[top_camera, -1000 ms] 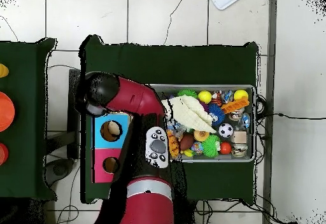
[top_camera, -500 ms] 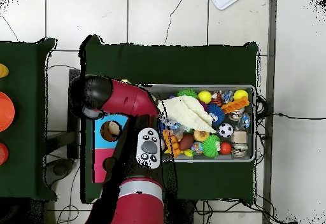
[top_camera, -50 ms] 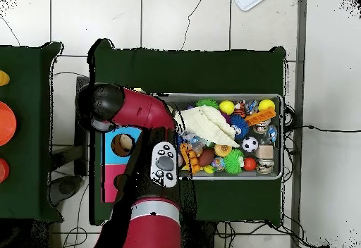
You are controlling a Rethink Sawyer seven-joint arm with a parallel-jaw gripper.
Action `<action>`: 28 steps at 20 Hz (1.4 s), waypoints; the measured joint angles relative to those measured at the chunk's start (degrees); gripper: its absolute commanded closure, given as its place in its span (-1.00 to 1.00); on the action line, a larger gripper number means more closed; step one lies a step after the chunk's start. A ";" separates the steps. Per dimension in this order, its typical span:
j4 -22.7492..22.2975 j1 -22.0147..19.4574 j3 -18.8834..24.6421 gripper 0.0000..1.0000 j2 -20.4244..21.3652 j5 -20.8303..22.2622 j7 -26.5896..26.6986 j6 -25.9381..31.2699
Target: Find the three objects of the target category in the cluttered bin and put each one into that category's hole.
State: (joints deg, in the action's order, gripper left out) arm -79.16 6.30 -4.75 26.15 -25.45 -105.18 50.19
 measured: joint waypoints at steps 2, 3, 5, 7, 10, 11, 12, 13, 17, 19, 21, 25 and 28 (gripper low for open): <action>-0.17 0.01 -0.05 1.00 0.49 0.00 0.00 0.13; -0.22 0.01 -0.09 1.00 0.70 0.00 0.00 0.24; -0.37 0.01 -0.18 1.00 1.31 0.01 0.00 0.63; -0.51 0.01 -0.37 1.00 2.63 0.02 0.00 1.95; -0.51 0.01 -0.56 1.00 3.63 0.02 0.00 3.03; -0.51 0.01 -0.66 1.00 3.98 0.02 0.00 3.43; -0.51 0.01 -0.81 1.00 4.34 0.02 0.00 3.79; -0.51 0.01 -0.96 1.00 4.65 0.02 0.00 4.01; -0.51 0.00 -1.58 1.00 5.67 0.37 0.00 4.27; -0.51 0.00 -1.84 1.00 5.93 0.86 0.00 4.27; -0.52 0.00 -2.09 1.00 5.98 1.58 0.00 4.27; -0.51 -0.01 -2.60 1.00 5.86 3.36 0.00 4.27; -0.52 -0.06 -3.01 1.00 5.77 4.40 0.00 4.27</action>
State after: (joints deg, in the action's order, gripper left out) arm -79.69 6.24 -7.76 31.92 -21.06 -105.18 54.47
